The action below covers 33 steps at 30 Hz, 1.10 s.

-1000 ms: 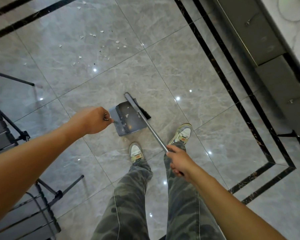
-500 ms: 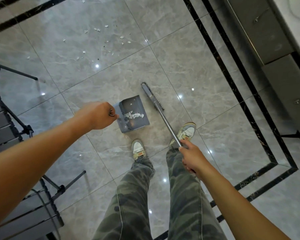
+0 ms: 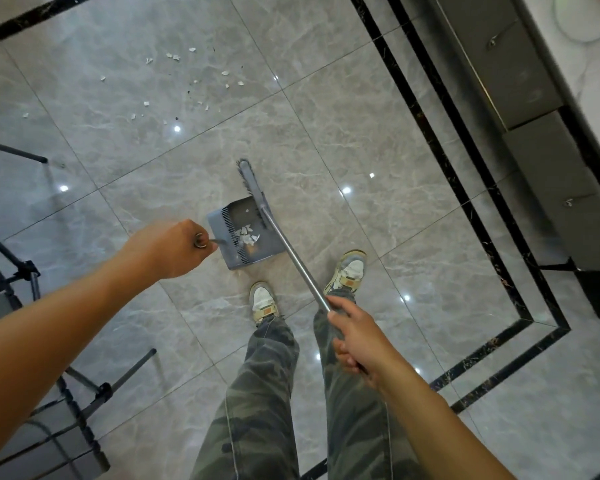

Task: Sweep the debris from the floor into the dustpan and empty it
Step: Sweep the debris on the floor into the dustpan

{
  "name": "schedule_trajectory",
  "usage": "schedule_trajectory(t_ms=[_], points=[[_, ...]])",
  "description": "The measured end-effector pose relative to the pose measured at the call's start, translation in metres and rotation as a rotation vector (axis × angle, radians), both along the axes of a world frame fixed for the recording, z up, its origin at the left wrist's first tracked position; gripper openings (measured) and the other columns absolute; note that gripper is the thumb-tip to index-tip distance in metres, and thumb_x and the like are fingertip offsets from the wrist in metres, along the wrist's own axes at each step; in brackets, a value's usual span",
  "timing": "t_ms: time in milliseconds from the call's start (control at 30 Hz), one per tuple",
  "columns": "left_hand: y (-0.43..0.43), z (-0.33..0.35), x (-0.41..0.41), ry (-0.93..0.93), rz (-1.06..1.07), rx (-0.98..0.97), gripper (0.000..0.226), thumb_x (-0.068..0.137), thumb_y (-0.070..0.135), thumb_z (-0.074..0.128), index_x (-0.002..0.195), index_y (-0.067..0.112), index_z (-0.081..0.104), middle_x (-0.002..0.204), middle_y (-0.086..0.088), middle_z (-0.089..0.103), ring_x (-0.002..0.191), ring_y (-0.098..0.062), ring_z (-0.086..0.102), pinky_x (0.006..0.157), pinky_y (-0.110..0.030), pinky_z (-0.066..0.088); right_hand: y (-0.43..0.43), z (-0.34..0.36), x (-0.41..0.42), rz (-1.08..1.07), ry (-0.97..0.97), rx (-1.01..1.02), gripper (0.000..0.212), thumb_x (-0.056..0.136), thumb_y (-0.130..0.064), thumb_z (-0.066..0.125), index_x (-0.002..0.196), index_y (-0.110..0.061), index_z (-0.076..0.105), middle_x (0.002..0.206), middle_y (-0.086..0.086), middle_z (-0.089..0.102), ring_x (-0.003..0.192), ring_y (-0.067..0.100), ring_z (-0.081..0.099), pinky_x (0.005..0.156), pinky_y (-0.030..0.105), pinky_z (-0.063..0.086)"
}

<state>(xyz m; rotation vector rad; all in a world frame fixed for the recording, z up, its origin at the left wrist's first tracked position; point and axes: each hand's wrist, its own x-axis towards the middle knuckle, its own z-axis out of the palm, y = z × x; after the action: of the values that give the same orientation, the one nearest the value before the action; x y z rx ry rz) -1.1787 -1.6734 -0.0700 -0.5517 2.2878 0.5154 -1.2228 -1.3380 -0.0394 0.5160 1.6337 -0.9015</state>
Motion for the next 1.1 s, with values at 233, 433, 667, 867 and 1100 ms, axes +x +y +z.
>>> schedule_trajectory(t_ms=[233, 433, 667, 867, 1100], points=[[0.003, 0.006, -0.013, 0.012, 0.088, 0.025, 0.044, 0.098, 0.047, 0.056, 0.067, 0.015, 0.061, 0.058, -0.004, 0.058, 0.054, -0.019, 0.055, 0.051, -0.029, 0.039, 0.004, 0.004, -0.067, -0.025, 0.100, -0.037, 0.034, 0.104, -0.022, 0.049, 0.134, -0.036, 0.058, 0.055, -0.002, 0.043, 0.040, 0.009, 0.030, 0.036, 0.022, 0.025], [0.006, 0.013, -0.052, 0.006, 0.192, 0.033, 0.045, 0.099, 0.046, 0.055, 0.066, 0.016, 0.060, 0.056, -0.005, 0.058, 0.056, -0.022, 0.057, 0.050, -0.029, 0.039, 0.002, -0.013, -0.143, -0.021, 0.112, -0.031, 0.033, 0.104, -0.020, 0.048, 0.133, -0.033, 0.059, 0.059, -0.001, 0.048, 0.041, 0.009, 0.032, 0.036, 0.023, 0.026], [-0.013, 0.027, -0.096, -0.031, 0.397, 0.015, 0.047, 0.099, 0.049, 0.054, 0.071, 0.012, 0.064, 0.058, -0.006, 0.057, 0.057, -0.023, 0.056, 0.057, -0.033, 0.042, -0.011, -0.016, -0.237, 0.039, 0.063, -0.034, 0.032, 0.104, -0.019, 0.046, 0.132, -0.032, 0.058, 0.055, -0.001, 0.039, 0.040, 0.010, 0.029, 0.037, 0.022, 0.024], [-0.036, 0.040, -0.131, -0.036, 0.516, -0.059, 0.049, 0.097, 0.052, 0.055, 0.069, 0.012, 0.060, 0.060, -0.008, 0.059, 0.058, -0.024, 0.057, 0.057, -0.033, 0.042, -0.044, -0.018, -0.330, 0.078, 0.036, -0.037, 0.032, 0.106, -0.018, 0.042, 0.134, -0.026, 0.055, 0.056, 0.003, 0.034, 0.040, 0.011, 0.028, 0.036, 0.020, 0.022], [-0.090, 0.051, -0.132, 0.020, 0.690, -0.073, 0.055, 0.096, 0.053, 0.056, 0.072, 0.003, 0.058, 0.055, -0.006, 0.051, 0.054, -0.024, 0.051, 0.057, -0.034, 0.041, -0.142, -0.029, -0.403, 0.187, 0.146, 0.018, 0.038, 0.099, -0.011, 0.037, 0.129, -0.027, 0.055, 0.058, 0.004, 0.041, 0.040, 0.012, 0.034, 0.036, 0.018, 0.027]])
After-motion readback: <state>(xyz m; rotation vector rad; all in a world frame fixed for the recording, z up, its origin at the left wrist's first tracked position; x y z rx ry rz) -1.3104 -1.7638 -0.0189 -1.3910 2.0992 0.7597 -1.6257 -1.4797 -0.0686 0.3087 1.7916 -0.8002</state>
